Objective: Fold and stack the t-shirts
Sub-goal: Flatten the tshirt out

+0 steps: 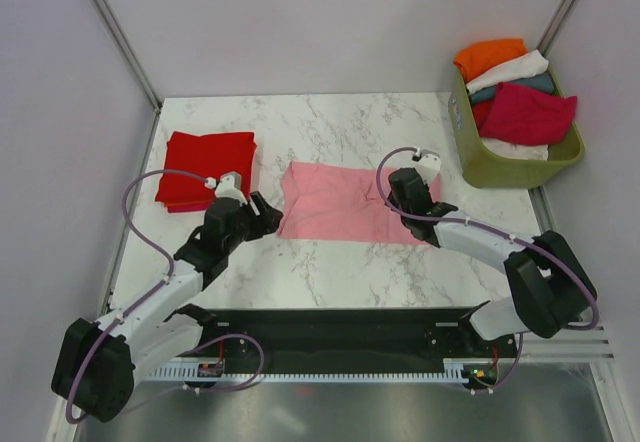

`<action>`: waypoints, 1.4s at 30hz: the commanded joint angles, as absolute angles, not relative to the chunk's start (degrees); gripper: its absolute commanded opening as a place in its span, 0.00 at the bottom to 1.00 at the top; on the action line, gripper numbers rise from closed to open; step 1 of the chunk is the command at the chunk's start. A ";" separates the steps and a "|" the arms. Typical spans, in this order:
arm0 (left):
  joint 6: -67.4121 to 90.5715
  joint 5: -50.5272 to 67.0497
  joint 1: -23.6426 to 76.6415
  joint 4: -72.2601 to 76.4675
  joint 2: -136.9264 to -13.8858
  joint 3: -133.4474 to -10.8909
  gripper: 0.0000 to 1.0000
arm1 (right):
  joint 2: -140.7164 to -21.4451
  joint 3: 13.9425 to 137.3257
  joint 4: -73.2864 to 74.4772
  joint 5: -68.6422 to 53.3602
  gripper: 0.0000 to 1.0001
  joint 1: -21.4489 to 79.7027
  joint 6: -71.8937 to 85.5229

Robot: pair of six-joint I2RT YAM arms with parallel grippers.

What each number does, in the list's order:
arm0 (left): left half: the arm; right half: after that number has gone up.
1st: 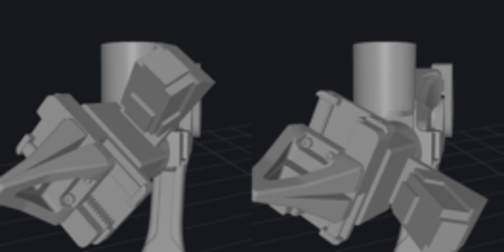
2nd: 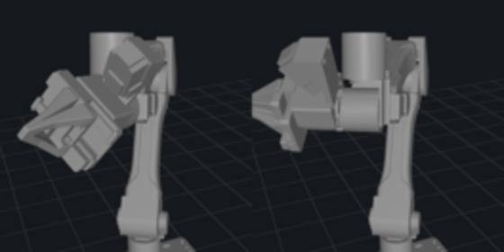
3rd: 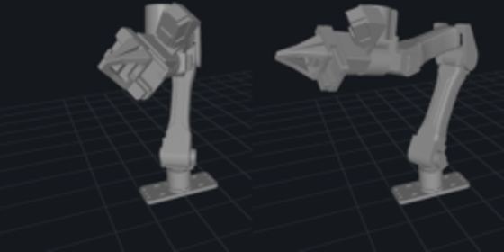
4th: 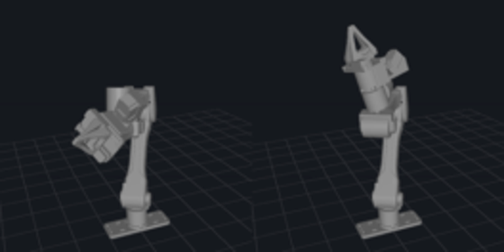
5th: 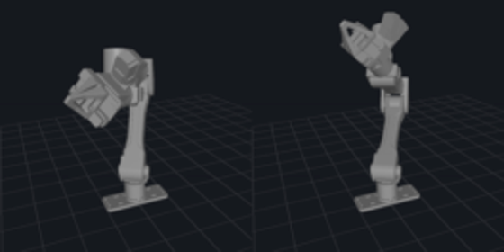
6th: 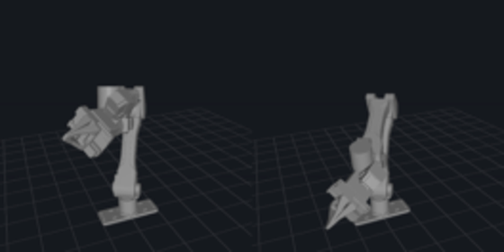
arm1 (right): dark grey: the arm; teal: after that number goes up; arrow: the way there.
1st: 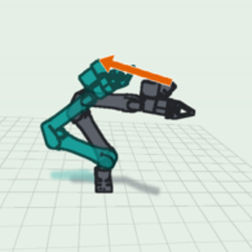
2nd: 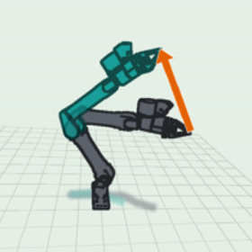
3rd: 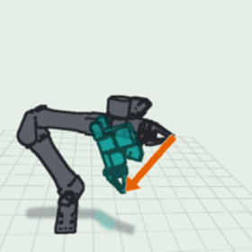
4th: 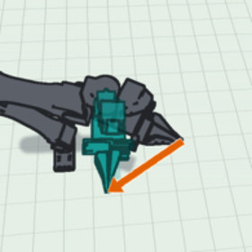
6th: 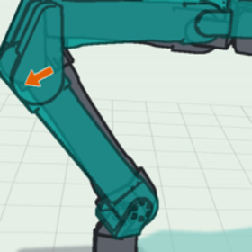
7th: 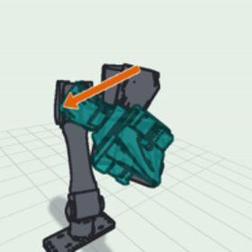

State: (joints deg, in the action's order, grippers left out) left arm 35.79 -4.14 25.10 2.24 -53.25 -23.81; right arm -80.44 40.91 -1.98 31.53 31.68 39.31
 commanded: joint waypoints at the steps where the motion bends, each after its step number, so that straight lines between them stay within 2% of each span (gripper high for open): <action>1: 36.56 -4.22 24.87 0.35 -54.57 -29.16 0.76 | -82.88 46.49 -3.43 25.84 0.39 31.90 35.33; 3: 40.42 -5.97 24.61 0.44 -55.98 -29.79 0.99 | -82.88 47.46 -2.90 25.66 0.40 31.90 35.16; 4: 40.95 -5.72 24.44 1.22 -57.55 -30.06 1.00 | -82.88 47.72 -3.07 25.84 0.43 31.82 35.16; 5: 40.70 -3.89 24.26 5.32 -58.53 -30.32 1.00 | -83.32 47.90 -3.08 26.19 0.53 31.64 36.20; 9: 39.03 -0.27 24.17 8.97 -66.42 -35.58 0.99 | -87.53 52.54 -1.41 24.61 0.51 29.80 36.12; 11: 36.84 1.93 24.17 6.96 -73.43 -42.58 0.95 | -90.17 54.39 -0.36 25.75 0.50 29.53 35.42; 14: 34.73 1.94 24.26 2.38 -81.70 -50.87 0.83 | -94.21 59.31 2.10 25.84 0.49 28.57 33.93; 21: 30.77 1.23 24.17 1.59 -93.84 -61.51 0.84 | -103.35 69.16 7.03 28.30 0.47 27.34 31.73; 33: 26.19 5.01 24.08 -8.08 -114.25 -85.50 0.80 | -113.46 74.70 7.21 27.77 0.45 25.40 31.11; 42: 24.44 5.36 24.08 -11.77 -123.04 -94.38 0.78 | -115.14 75.32 6.60 27.25 0.46 24.96 30.85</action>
State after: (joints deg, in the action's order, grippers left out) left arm 27.49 4.38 24.18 -9.78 -121.25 -90.37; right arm -114.83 73.76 7.75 27.00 25.26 31.62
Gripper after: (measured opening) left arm 0.785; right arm 0.454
